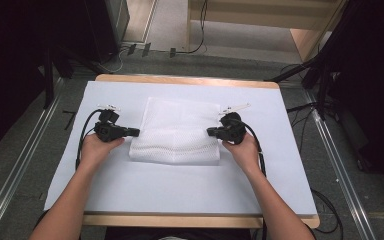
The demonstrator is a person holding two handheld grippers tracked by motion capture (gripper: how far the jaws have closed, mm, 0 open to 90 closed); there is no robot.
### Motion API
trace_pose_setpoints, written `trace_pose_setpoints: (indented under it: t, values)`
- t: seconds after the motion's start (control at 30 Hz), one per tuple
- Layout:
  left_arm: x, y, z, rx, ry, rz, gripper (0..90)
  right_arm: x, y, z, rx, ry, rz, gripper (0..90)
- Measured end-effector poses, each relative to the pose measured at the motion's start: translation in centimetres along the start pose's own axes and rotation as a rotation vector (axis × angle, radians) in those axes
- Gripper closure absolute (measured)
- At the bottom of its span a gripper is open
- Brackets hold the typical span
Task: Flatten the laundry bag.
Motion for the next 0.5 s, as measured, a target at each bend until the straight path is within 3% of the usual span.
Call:
trace_pose_setpoints:
  t: [0.3, 0.5]
  values:
    - [-2.4, 0.9, -2.2, 0.090, 0.036, -0.040, 87.0, -2.7, -0.2, 1.3, -0.024, -0.016, -0.075, 88.8]
    - [-3.5, 2.2, -2.7, 0.103, 0.052, -0.040, 87.0, -4.0, 0.5, 2.9, -0.055, -0.030, -0.099, 88.8]
Point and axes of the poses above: each handheld gripper's, and its own axes: x roughly forward along the jaws, y roughly out of its underside, z roughly to its left, the point moved 1 cm from there along x, roughly forward along the jaws, and after that the axes turned 14 degrees about -x, right-handed, at the moved point
